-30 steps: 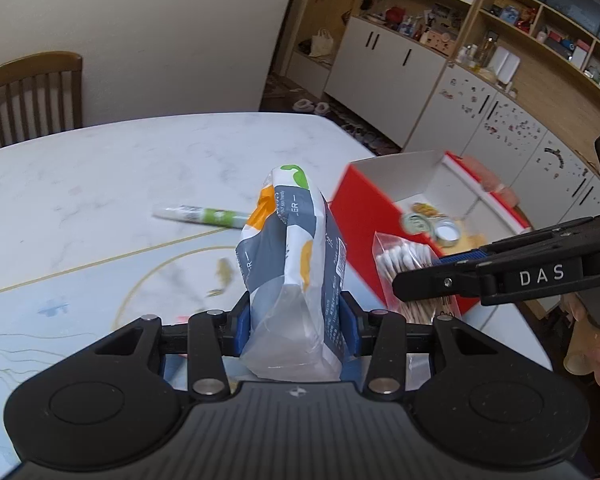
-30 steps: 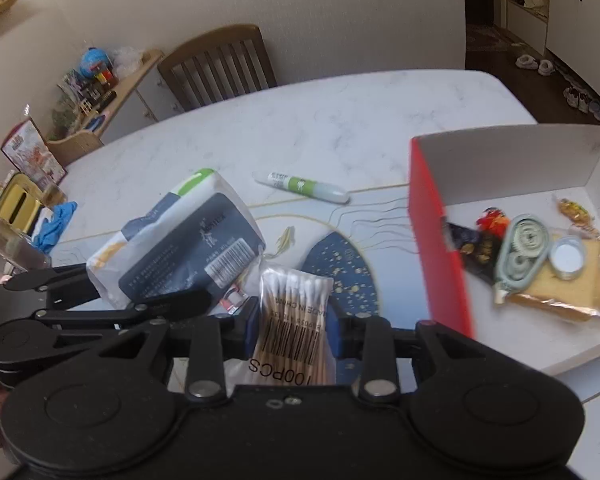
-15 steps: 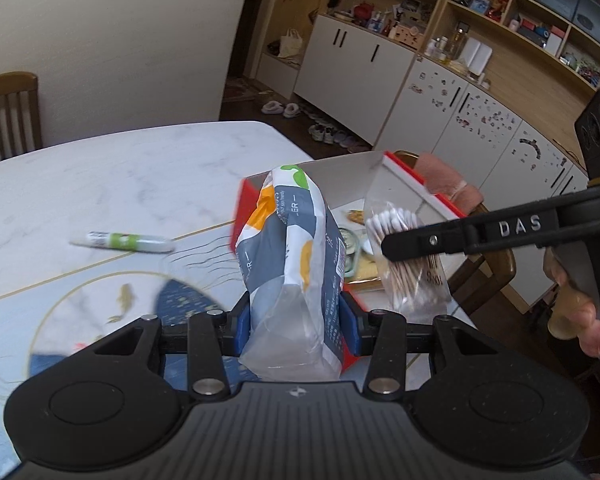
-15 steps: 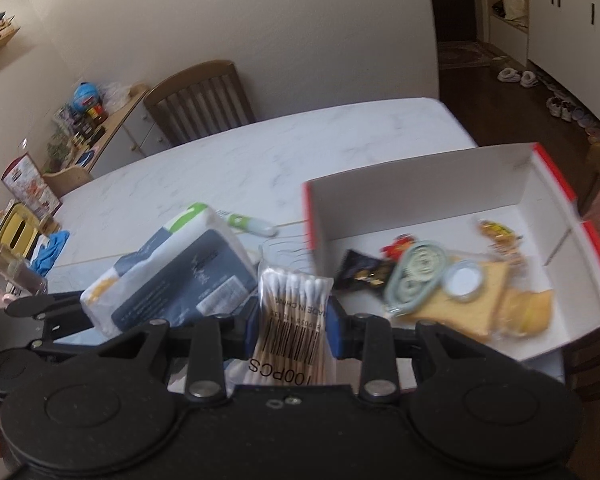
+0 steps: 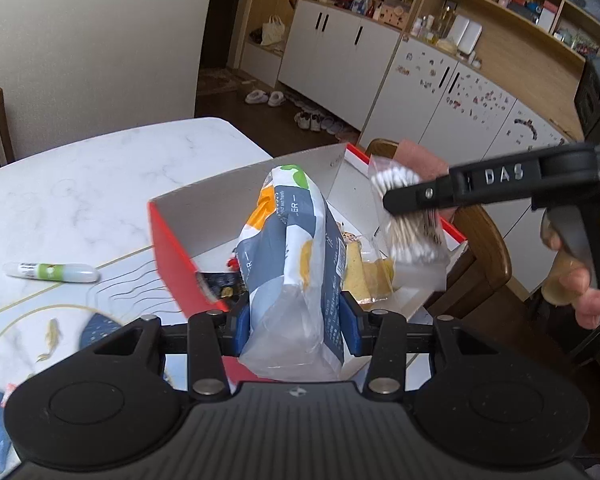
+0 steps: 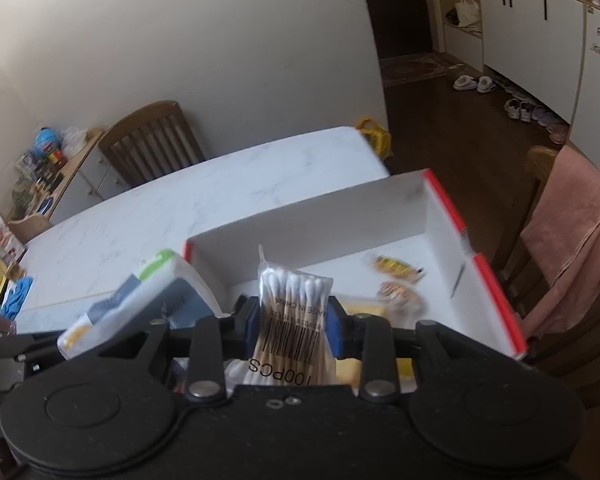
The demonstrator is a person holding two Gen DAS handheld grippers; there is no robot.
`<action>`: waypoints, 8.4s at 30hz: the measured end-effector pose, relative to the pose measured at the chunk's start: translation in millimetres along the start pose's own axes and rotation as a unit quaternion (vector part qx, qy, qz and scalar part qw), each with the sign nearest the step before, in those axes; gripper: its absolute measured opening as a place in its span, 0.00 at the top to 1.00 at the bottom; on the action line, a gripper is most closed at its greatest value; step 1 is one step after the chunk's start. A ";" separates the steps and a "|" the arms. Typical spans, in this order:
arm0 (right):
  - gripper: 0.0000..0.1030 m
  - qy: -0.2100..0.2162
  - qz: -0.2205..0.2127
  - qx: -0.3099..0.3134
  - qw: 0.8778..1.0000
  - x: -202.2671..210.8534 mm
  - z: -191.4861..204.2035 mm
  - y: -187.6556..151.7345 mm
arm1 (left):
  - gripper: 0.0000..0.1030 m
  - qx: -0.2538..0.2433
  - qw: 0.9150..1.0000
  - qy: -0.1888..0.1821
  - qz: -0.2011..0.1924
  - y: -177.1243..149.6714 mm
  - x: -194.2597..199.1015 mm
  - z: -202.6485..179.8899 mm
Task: Organize objects
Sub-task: 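Lift both items and carry them over the red box, then lower both items into the box and open both grippers, then withdraw both grippers back toward the glue pen and pink tube, then grasp the pink-labelled tube with the left gripper while the right grasps the glue pen, then lift both items and carry them over the red box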
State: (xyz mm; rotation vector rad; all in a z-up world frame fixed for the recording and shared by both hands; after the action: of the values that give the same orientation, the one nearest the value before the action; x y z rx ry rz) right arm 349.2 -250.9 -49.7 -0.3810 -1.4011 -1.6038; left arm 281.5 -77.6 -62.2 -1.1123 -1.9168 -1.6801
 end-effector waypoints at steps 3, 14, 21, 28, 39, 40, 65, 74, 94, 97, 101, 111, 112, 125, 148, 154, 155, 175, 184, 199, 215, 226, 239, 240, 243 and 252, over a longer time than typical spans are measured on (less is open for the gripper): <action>0.69 -0.008 -0.003 -0.002 1.000 -6.3 -12.9 6.1 | 0.59 -0.011 1.000 0.006 0.009 3.5 -15.3 -9.0; 0.69 -0.046 0.025 0.003 0.999 -50.8 -44.7 13.8 | 0.59 -0.015 0.999 0.033 0.032 20.6 -63.8 -20.2; 0.69 -0.066 0.039 0.028 0.997 -71.1 -50.6 14.1 | 0.59 -0.007 0.998 0.052 0.041 30.0 -86.0 -16.5; 0.68 -0.079 0.051 0.042 0.995 -82.9 -56.7 10.6 | 0.59 -0.004 0.996 0.063 0.058 33.7 -107.1 -14.6; 0.66 -0.090 0.054 0.067 0.992 -86.3 -56.1 4.6 | 0.58 -0.002 0.993 0.073 0.092 33.7 -131.1 -8.7; 0.65 -0.088 0.054 0.067 0.992 -86.2 -57.8 4.4 | 0.57 -0.004 0.993 0.074 0.093 32.9 -131.4 -8.2; 0.39 -0.074 0.044 0.065 0.994 -58.3 -66.4 -8.4 | 0.25 -0.018 0.993 0.087 0.083 21.8 -102.6 -20.9; 0.28 -0.061 0.030 0.061 0.996 -38.2 -65.6 -16.8 | 0.18 -0.020 0.994 0.076 0.069 16.4 -78.8 -26.8; 0.13 -0.004 -0.004 0.123 0.992 16.6 -5.0 -33.9 | 0.18 0.021 0.999 0.024 -0.017 4.1 17.9 -18.9; 0.08 0.005 -0.008 0.131 0.991 21.5 10.4 -35.9 | 0.18 0.034 0.999 0.019 -0.023 -1.7 31.8 -5.8; 0.02 0.011 -0.017 0.142 0.990 25.4 33.4 -39.4 | 0.18 0.050 0.998 0.023 -0.034 -9.9 51.4 17.0; 0.01 0.021 -0.014 0.167 0.986 11.4 95.9 -51.3 | 0.01 0.065 0.996 0.049 -0.044 -30.4 88.6 79.6; 0.01 0.021 -0.014 0.170 0.985 8.6 102.3 -51.9 | 0.01 0.065 0.996 0.053 -0.042 -33.3 91.4 86.8; 0.01 0.040 0.008 0.193 0.980 -49.4 183.9 -47.0 | 0.00 0.079 0.987 0.132 -0.038 -78.6 106.5 186.5; 0.01 -0.009 0.057 0.221 0.974 -188.4 253.6 -20.3 | 0.01 -0.021 0.995 0.099 0.003 -116.3 28.2 216.9; 0.02 -0.016 0.083 0.240 0.967 -226.4 253.7 -10.0 | 0.01 -0.030 0.995 0.094 -0.007 -115.0 16.0 217.5; 0.02 -0.016 0.089 0.240 0.967 -232.4 253.0 -8.8 | 0.01 -0.032 0.995 0.095 -0.008 -115.1 13.8 217.7; 0.33 -0.003 0.140 0.257 0.956 -279.3 250.6 -9.9 | 0.02 -0.037 0.995 0.095 -0.019 -120.1 -1.5 230.4; 0.74 0.005 0.138 0.275 0.951 -268.9 261.1 -19.3 | 0.23 -0.054 0.994 0.091 -0.025 -121.4 2.0 226.1; 0.84 0.008 0.134 0.183 0.974 -232.2 243.0 -51.2 | 0.51 -0.040 0.993 0.106 -0.013 -128.6 15.2 225.0; 0.84 0.034 0.103 0.135 0.985 -125.9 219.5 -81.6 | 0.51 0.022 0.996 0.079 -0.024 -120.3 62.3 199.5; 0.84 0.062 0.067 0.114 0.989 -47.1 190.2 -87.4 | 0.51 -0.006 0.997 0.065 -0.049 -93.8 88.1 138.0; 0.84 0.062 0.017 0.086 0.994 8.4 122.3 -75.6 | 0.51 -0.032 0.996 0.042 -0.066 -60.1 75.2 58.2; 0.84 0.061 0.013 0.082 0.995 11.6 115.5 -74.2 | 0.51 -0.035 0.996 0.042 -0.069 -56.7 73.6 52.3; 0.84 0.054 0.001 0.070 0.996 20.9 94.8 -70.7 | 0.51 -0.044 0.995 0.039 -0.076 -44.4 69.8 35.7; 0.84 0.020 -0.034 0.043 0.998 35.9 32.0 -52.7 | 0.51 -0.085 0.993 0.020 -0.080 -2.9 39.8 -13.0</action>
State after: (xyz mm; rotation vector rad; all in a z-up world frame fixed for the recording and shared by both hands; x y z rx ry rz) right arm 278.5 -243.0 -45.4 -0.2519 -1.4615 -1.5920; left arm 251.5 -77.1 -32.8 -0.9978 -1.9116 -1.9689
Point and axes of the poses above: each gripper's, at about its wrist camera, not at the fingertips, and x roughly against the way its jaws point, z to its left, y to its top, the point moved 4 cm from there along -x, roughly the way its jaws point
